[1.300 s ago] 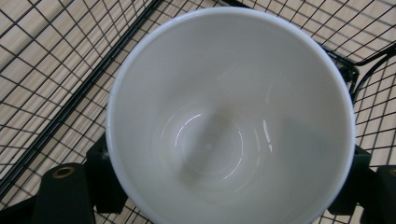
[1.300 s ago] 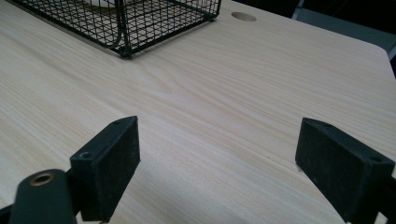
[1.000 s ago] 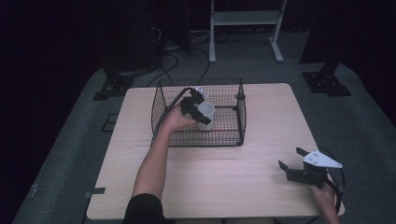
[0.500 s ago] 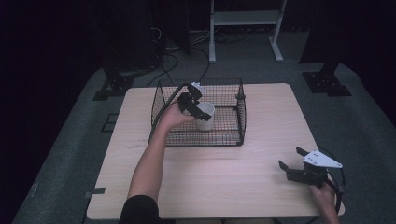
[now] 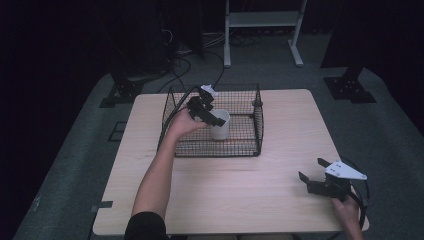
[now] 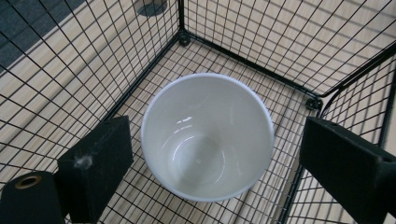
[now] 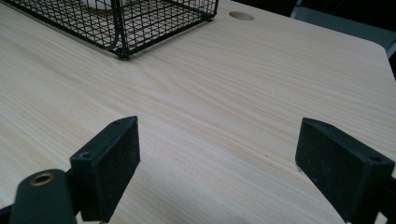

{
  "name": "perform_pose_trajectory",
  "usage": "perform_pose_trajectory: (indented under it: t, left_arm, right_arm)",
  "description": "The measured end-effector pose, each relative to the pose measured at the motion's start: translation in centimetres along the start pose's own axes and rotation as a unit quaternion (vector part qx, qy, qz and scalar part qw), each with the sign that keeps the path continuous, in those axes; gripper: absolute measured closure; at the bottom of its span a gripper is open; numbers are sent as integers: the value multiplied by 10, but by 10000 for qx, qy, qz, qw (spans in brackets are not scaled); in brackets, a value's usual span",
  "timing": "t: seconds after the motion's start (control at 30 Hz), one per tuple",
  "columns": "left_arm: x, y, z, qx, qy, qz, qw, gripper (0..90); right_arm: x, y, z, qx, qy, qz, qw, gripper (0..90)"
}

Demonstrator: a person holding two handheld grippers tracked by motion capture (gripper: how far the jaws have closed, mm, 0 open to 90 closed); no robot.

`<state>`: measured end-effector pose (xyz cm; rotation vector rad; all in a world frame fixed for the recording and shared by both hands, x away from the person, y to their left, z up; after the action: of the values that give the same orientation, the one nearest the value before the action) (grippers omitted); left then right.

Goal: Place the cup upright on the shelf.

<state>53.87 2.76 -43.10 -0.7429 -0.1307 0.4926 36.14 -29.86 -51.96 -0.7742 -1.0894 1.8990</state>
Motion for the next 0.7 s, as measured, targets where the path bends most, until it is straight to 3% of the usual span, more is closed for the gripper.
perform_pose_trajectory:
  t: [0.47, 0.7]
  left_arm:
    - [-15, -6, 19, -175, -47, -121, 9998, 87]
    - [-18, 1, 30, -144, -78, -145, 9998, 88]
  right_arm:
    - [1, 0, 0, 0, -19, 48, 10000, 131]
    - [0, 0, 0, 11, -13, 46, 10000, 131]
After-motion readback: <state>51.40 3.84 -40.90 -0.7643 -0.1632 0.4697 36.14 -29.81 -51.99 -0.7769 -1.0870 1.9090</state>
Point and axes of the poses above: each handheld gripper's, and its own axes: z roughly backward along the jaws, y roughly out of its underside, x roughly to its left, the point moved 9 cm from there along -z, roughly forward along the jaws
